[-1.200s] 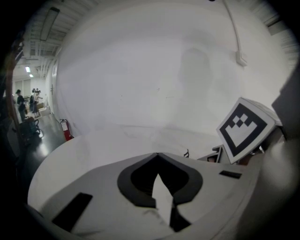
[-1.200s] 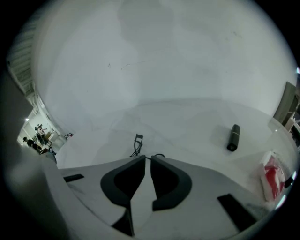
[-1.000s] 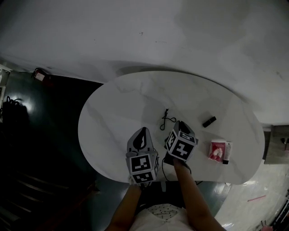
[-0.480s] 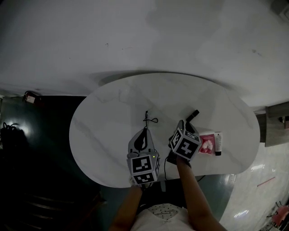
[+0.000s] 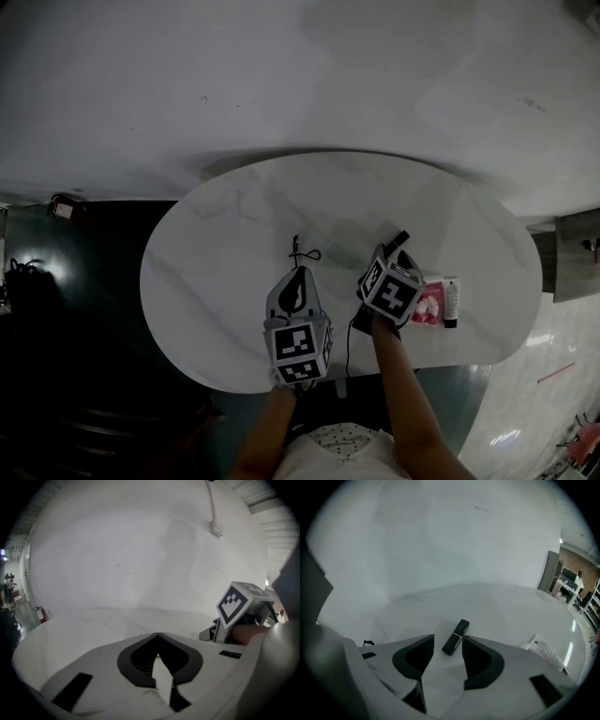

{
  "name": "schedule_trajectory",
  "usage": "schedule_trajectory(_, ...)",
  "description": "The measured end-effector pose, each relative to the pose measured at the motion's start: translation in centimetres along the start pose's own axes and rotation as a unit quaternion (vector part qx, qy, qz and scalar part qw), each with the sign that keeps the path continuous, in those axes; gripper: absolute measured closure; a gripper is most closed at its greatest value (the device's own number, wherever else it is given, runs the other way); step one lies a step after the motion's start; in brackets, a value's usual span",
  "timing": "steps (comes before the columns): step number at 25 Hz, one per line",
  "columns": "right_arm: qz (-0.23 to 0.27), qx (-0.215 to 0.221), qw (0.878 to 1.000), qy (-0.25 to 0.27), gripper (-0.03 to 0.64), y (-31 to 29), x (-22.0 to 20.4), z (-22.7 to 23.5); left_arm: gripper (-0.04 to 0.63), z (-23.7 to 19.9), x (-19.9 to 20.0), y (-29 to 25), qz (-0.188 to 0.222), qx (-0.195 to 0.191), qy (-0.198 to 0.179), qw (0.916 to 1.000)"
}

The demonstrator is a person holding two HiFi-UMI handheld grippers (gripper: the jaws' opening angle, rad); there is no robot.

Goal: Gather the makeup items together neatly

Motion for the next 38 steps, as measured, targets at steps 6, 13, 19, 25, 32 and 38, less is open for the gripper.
schedule_trajectory(6,-0.012,-0.01,1.0,-0.001,0.407,-1.7,0.2,0.4,0.558,-0.2,-0.5,-1.0,-0.017,0.003,-0.001,0.9999)
schedule_trajectory(13,-0.029,-0.015,0.999,0.009,0.423,-2.9,0.1,0.5,0.558,0.0,-0.7,-1.8,-0.025,0.002,-0.001,0.9997)
schedule_trajectory(19,-0.027,-0.024,0.999,0.029,0.484,-3.0,0.2,0.4,0.557,-0.2,-0.6,-1.9,-0.028,0.003,0.0,0.9996)
schedule_trajectory(25,-0.024,-0.023,0.999,0.029,0.503,-3.2,0.1,0.6,0.558,-0.4,-0.7,-2.0,-0.027,0.006,0.005,0.9996)
schedule_trajectory(32,-0.003,-0.003,0.999,0.036,0.505,-2.3,0.7,-0.2,0.558,-0.8,-0.8,-1.5,-0.022,0.012,0.011,0.9996)
schedule_trajectory(38,-0.007,0.039,0.998,0.054,0.505,-1.0,-0.2,-2.8,0.558,-1.5,-0.7,-0.4,-0.013,0.021,0.016,0.9996)
Point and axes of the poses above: the fingertips, and each gripper's own axes: y backward along the fingers, z to its right, x out of its top, the point moved 7 cm from there along y, backward along the fingers, and after that the axes turned 3 degrees about -y, right-handed, at the moved point
